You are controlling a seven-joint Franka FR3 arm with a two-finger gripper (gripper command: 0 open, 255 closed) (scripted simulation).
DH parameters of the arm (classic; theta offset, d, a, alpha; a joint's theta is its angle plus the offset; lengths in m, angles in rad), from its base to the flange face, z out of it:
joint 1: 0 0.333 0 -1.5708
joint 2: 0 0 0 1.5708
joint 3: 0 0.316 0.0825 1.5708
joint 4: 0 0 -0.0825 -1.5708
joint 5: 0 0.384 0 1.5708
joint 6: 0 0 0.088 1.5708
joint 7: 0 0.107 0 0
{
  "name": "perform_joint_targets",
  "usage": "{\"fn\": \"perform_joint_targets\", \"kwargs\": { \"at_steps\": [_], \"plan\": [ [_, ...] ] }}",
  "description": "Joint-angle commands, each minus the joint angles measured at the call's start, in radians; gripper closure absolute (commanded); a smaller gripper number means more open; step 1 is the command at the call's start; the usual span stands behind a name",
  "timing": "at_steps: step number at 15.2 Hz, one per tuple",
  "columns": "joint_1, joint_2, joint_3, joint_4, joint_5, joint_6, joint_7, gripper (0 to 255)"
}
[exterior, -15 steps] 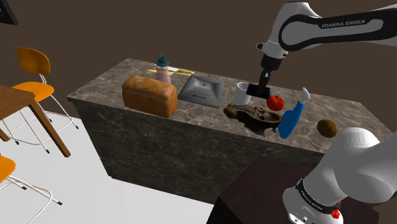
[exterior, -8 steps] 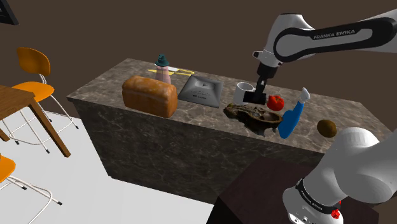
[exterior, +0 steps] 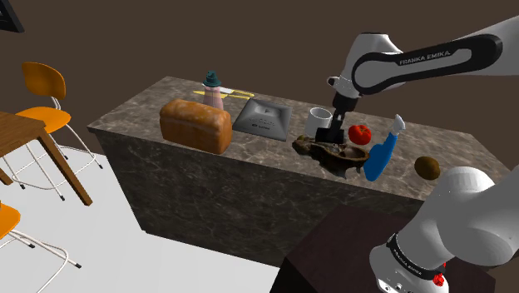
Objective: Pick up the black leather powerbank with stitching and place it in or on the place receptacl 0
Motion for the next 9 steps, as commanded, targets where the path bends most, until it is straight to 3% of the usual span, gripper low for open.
{"fn": "perform_joint_targets", "kwargs": {
  "at_steps": [1,6,7,9],
  "plan": [
    [0.000,0.001,-0.001,-0.003,0.000,0.005,0.000,255],
    [0.000,0.001,-0.001,-0.003,0.000,0.005,0.000,255],
    [0.000,0.001,-0.001,-0.003,0.000,0.005,0.000,0],
    [0.000,0.001,-0.001,-0.003,0.000,0.005,0.000,0]
  ]
}}
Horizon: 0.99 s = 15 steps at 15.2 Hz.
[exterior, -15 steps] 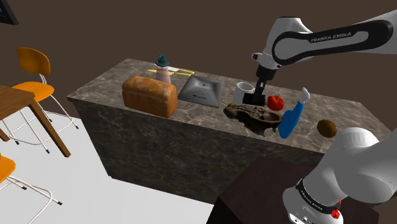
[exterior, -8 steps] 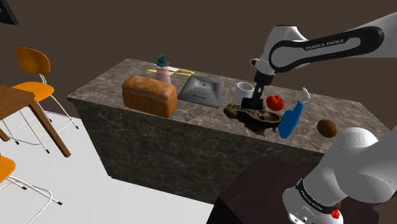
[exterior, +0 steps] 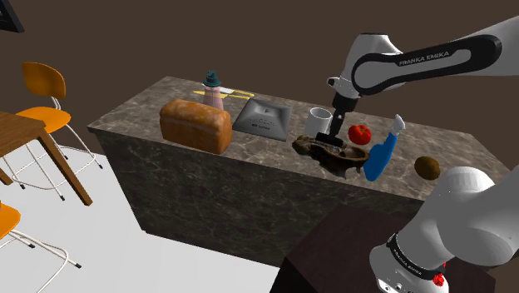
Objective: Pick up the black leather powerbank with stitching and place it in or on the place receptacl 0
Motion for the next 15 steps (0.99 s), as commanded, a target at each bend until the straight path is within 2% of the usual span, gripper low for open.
{"fn": "perform_joint_targets", "kwargs": {
  "at_steps": [1,3,7,15],
  "plan": [
    [0.000,0.000,0.000,0.000,0.000,0.000,0.000,0],
    [0.000,0.000,0.000,0.000,0.000,0.000,0.000,0],
    [-0.002,-0.046,0.024,0.095,0.003,-0.139,0.006,0],
    [-0.002,-0.046,0.024,0.095,0.003,-0.139,0.006,0]
  ]
}}
